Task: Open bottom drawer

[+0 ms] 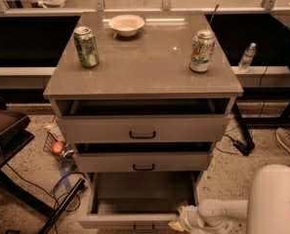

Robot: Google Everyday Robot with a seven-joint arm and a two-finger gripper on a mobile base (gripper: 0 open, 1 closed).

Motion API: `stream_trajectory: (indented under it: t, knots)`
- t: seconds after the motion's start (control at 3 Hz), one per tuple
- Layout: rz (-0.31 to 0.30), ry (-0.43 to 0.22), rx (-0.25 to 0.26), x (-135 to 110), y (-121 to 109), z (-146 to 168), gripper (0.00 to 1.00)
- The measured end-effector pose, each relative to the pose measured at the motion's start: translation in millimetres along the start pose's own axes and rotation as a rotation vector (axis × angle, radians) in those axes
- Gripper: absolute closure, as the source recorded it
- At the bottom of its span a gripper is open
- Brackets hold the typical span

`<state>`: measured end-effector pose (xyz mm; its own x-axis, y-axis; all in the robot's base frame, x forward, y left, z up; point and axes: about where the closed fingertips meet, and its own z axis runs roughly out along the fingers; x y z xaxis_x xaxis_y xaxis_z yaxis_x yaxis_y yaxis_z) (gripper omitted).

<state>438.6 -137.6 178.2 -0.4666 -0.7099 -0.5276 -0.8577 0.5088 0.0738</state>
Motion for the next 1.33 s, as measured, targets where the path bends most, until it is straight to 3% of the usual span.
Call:
stream_trajectory:
  t: [0.33,0.67,1.33]
  knots:
    - [0.018,0.031,0.001,4.0,15.6,-9.5,0.92]
    - [0.024,0.042,0.003,5.4,19.8,-12.5,1.0]
    - [0.024,0.041,-0.002,5.2,22.3,-10.6,0.54]
